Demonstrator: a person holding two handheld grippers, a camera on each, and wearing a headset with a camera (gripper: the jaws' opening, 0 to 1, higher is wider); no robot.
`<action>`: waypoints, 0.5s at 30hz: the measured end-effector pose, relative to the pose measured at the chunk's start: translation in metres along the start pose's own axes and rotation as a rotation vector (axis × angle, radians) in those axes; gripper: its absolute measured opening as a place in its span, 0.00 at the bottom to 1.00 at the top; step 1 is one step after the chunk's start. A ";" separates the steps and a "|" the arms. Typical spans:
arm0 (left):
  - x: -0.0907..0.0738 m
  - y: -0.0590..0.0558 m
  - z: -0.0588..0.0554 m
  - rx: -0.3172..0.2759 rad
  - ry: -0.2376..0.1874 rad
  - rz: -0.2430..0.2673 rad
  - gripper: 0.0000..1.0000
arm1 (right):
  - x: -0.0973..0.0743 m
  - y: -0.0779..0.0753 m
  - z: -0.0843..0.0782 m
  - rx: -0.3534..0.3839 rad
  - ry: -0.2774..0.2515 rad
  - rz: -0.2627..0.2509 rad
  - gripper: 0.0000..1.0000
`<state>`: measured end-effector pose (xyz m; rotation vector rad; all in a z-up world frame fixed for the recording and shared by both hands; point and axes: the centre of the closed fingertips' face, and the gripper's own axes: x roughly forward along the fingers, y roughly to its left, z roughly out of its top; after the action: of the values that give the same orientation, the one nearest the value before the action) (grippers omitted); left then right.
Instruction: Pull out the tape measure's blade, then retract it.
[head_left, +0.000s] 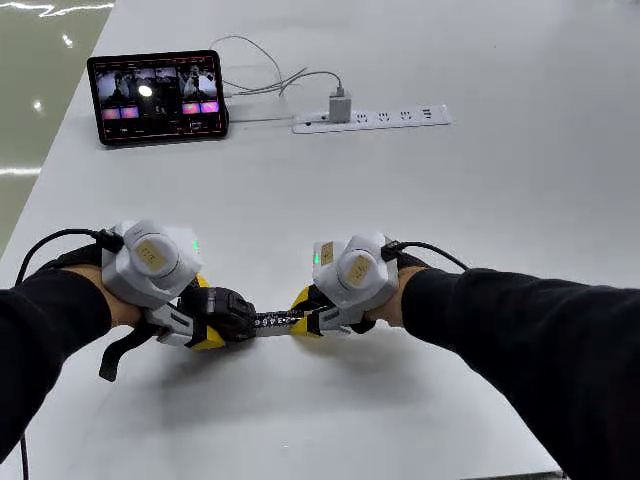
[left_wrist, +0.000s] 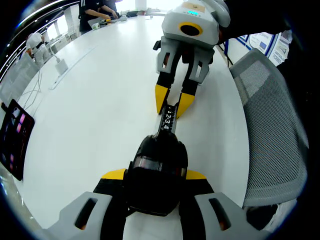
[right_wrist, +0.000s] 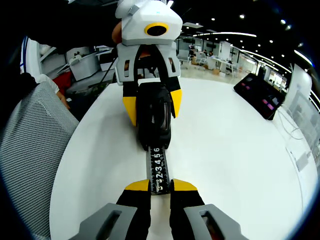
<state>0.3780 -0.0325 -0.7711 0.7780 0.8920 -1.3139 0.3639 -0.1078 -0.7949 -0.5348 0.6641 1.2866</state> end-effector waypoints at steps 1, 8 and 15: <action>0.000 0.000 0.000 0.001 0.000 0.000 0.33 | 0.000 0.000 0.000 -0.001 0.000 0.000 0.09; 0.000 0.000 0.000 0.004 0.001 0.004 0.33 | -0.003 0.000 -0.003 0.007 0.004 -0.002 0.09; 0.000 0.000 0.000 0.004 0.002 0.006 0.33 | -0.006 0.000 -0.006 0.014 0.004 -0.007 0.09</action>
<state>0.3779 -0.0320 -0.7712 0.7849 0.8882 -1.3109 0.3621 -0.1160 -0.7944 -0.5282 0.6730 1.2737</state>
